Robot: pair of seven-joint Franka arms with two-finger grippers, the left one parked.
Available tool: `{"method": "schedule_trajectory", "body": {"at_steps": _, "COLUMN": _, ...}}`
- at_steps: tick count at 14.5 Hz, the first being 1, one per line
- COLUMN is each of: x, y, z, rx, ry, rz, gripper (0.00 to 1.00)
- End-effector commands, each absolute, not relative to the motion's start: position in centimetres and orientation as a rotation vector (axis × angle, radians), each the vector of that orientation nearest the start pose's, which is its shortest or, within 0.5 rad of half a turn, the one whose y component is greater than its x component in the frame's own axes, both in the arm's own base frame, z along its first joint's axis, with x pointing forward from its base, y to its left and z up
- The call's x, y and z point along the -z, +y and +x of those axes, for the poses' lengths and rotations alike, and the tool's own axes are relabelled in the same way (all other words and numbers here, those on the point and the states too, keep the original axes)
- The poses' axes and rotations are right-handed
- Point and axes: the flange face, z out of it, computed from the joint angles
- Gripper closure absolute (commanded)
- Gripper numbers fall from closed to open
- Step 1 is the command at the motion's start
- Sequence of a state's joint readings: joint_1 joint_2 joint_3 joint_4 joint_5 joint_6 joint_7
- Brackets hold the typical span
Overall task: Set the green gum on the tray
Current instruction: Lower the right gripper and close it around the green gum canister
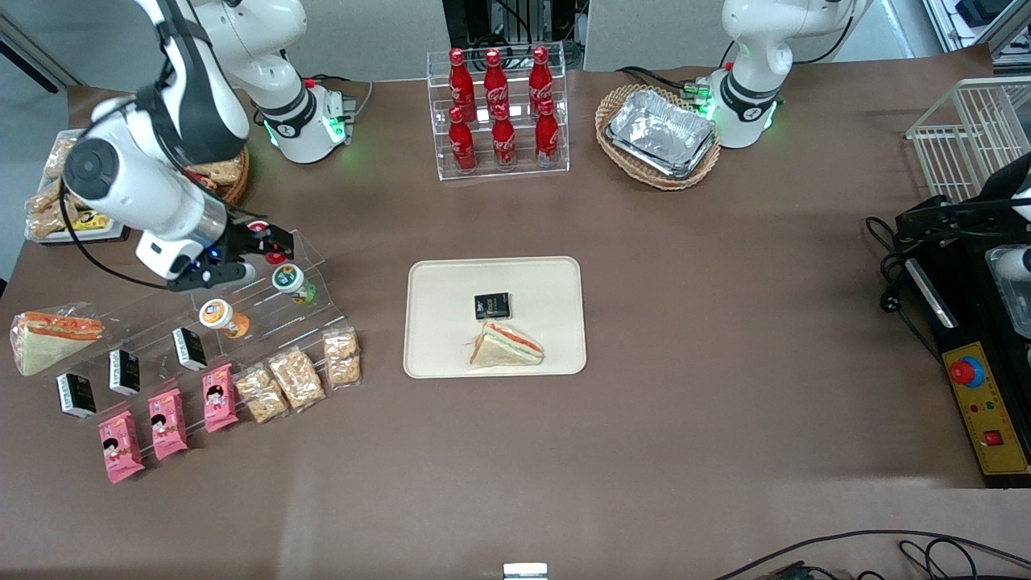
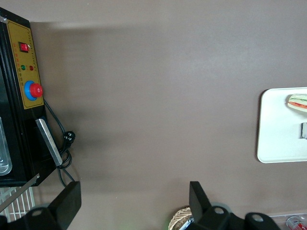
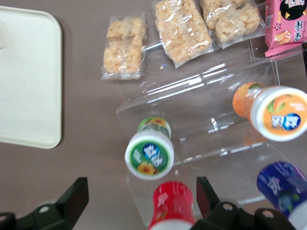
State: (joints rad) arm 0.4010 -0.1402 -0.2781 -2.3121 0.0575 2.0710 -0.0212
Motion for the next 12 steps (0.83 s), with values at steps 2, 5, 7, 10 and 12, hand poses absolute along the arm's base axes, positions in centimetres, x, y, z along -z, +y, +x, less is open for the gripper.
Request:
{"method": "schedule_trajectory", "body": {"at_steps": 2, "x": -35.2, "y": 6.4, "z": 48.6, "rx": -0.155, "ry": -0.186, "rz": -3.079, "gripper": 0.00}}
{"method": "schedule_trajectory", "body": {"at_steps": 5, "x": -32.9, "y": 7.1, "z": 47.0, "rx": -0.121, "ry": -0.209, "rz": -3.079, "gripper": 0.00}}
{"method": "schedule_trajectory", "body": {"at_steps": 7, "x": -32.5, "y": 7.1, "z": 46.6, "rx": -0.123, "ry": -0.213, "rz": -3.079, "gripper": 0.00}}
{"method": "schedule_trajectory", "body": {"at_steps": 10, "x": -32.4, "y": 7.1, "z": 46.4, "rx": -0.133, "ry": -0.215, "rz": -3.079, "gripper": 0.01}}
{"method": "schedule_trajectory", "body": {"at_steps": 12, "x": -32.2, "y": 7.5, "z": 46.2, "rx": -0.140, "ry": -0.229, "rz": -3.078, "gripper": 0.10}}
